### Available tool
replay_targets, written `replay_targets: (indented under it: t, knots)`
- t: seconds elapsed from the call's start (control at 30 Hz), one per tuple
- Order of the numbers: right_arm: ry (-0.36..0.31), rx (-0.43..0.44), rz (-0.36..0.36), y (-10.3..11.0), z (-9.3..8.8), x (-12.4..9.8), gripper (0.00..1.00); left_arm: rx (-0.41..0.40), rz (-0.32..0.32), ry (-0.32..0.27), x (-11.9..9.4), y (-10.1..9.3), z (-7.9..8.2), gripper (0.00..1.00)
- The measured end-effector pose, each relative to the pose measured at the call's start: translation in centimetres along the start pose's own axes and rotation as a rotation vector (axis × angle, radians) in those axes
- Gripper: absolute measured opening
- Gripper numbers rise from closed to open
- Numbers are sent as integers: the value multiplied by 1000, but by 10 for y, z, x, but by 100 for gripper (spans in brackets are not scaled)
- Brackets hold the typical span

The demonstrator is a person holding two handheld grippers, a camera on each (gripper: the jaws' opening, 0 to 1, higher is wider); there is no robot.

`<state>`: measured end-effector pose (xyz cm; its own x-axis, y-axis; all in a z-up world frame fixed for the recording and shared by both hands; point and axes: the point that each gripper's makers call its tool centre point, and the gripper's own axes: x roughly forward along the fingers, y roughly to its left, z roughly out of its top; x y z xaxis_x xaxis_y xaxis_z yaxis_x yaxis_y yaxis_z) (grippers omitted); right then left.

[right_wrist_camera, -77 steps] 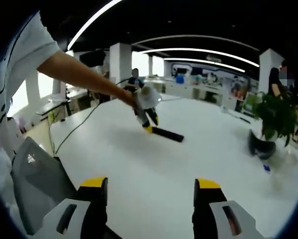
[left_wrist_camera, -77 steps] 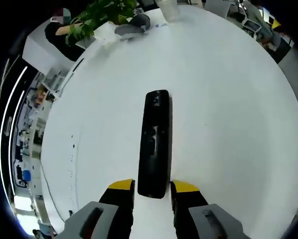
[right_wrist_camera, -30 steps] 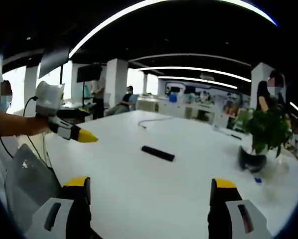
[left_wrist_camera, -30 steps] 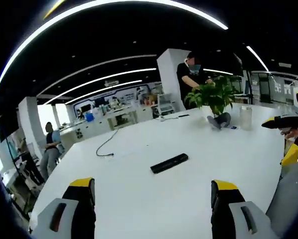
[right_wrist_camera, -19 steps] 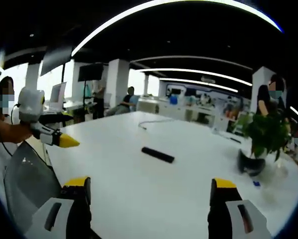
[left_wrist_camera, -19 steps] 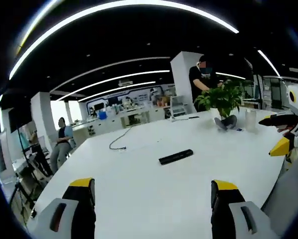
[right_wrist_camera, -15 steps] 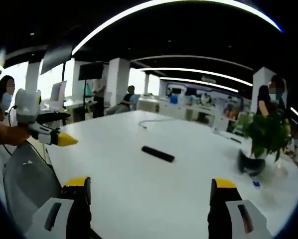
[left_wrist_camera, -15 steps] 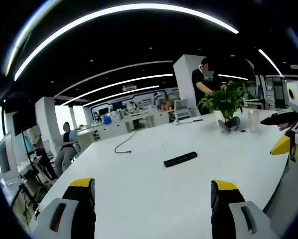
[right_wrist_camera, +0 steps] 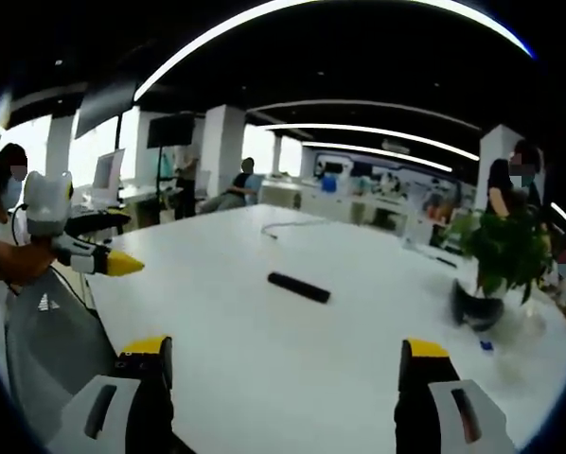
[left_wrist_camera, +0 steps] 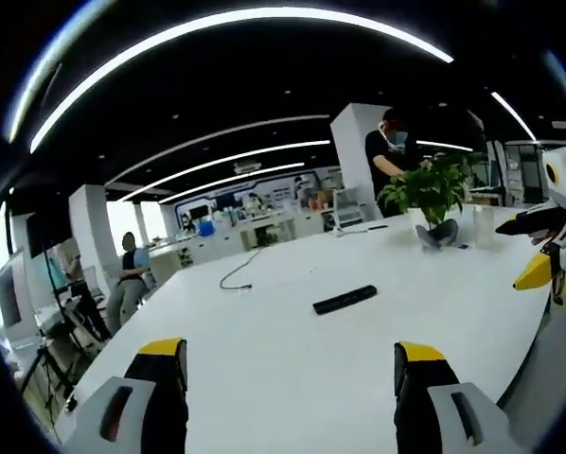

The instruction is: Press the specified remote control buttons in sequence, fully releasing each button before pressing the next.

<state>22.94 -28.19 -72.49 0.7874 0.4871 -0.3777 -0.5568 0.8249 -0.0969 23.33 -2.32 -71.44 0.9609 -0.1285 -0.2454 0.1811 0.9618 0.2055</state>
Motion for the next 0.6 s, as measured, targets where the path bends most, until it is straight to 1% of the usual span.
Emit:
replay_targets:
  t: [0.13,0.2,0.5,0.6]
  knots:
    - [17,-17,25,7,-3,2,99,4,13,-10,-1,3,1,94]
    - [22,-29,36,10,-4,2,99,11,14,-3,-1,2,-1,94]
    - [29,-14,30,7,-5,2,99,35,1,3,-1,-2,-1,95]
    - [24,-18,33,8,-4,1,99,40,3,-11,-2,-3,2,97]
